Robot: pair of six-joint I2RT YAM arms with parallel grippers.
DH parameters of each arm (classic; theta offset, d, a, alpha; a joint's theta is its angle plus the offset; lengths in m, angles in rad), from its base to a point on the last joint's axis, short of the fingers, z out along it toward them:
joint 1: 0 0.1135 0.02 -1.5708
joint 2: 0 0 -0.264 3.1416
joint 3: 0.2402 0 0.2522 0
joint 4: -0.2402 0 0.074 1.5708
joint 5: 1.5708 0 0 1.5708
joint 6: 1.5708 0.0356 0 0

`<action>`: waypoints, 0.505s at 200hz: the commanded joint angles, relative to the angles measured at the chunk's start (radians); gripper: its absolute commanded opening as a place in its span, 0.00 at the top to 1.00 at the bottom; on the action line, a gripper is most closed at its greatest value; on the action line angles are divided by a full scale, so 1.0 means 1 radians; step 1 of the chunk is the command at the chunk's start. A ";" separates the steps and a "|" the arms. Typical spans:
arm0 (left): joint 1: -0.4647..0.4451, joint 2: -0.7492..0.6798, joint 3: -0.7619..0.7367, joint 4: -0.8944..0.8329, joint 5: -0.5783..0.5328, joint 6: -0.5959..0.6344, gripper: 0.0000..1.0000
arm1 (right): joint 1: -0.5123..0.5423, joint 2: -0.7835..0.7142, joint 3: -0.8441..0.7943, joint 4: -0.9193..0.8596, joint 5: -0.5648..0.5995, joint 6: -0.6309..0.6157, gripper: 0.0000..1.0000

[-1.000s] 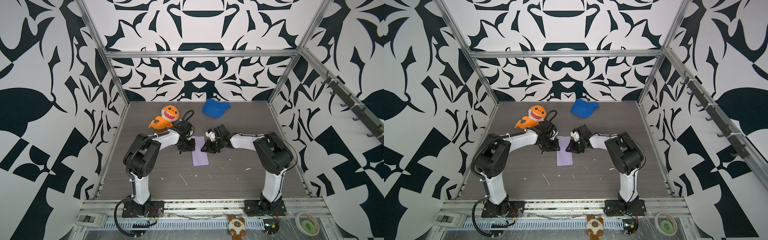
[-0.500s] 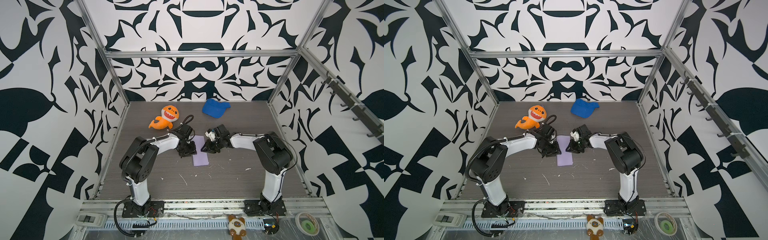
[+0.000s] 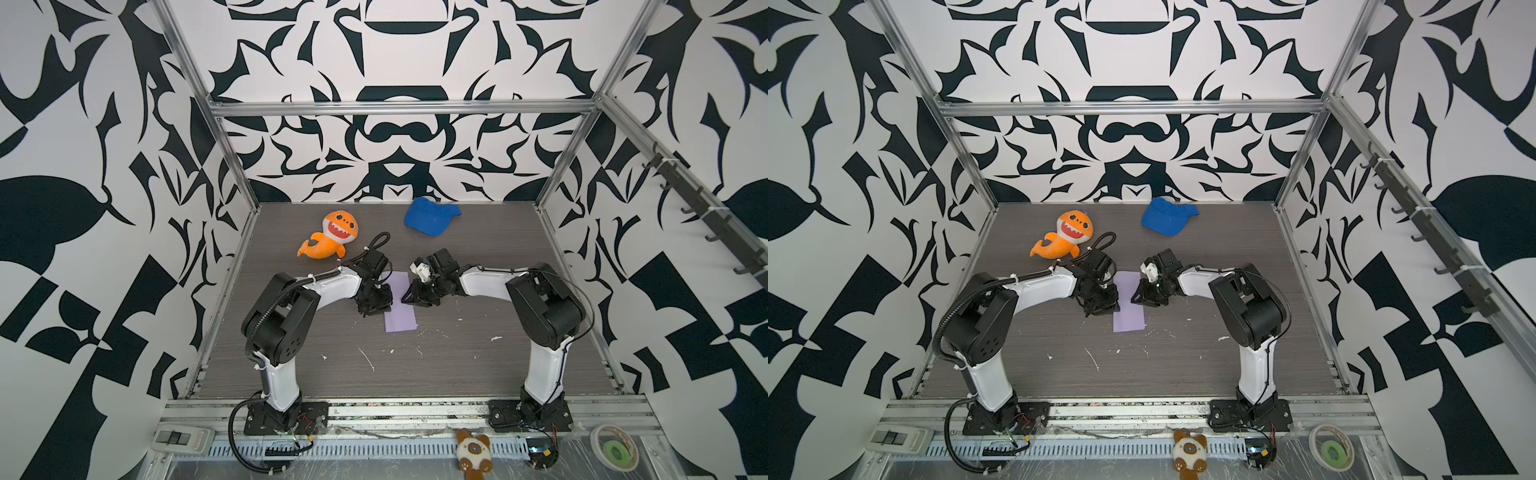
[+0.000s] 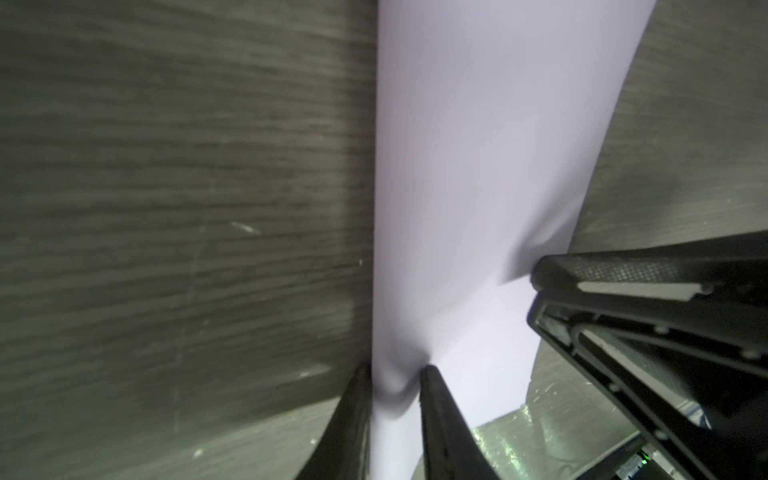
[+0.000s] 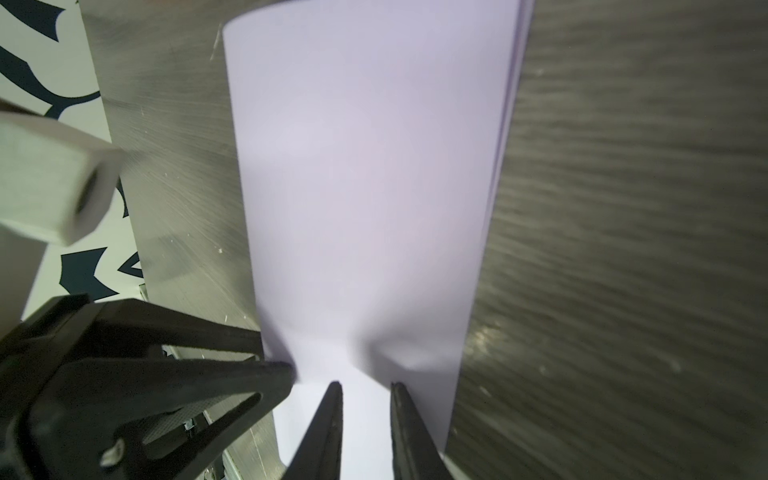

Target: Fold a paper plane with a square sheet of paper (pick it up from the middle)

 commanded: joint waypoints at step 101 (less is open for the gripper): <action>0.004 0.054 0.008 -0.072 -0.044 0.046 0.77 | -0.077 -0.216 -0.115 0.111 0.094 0.071 0.72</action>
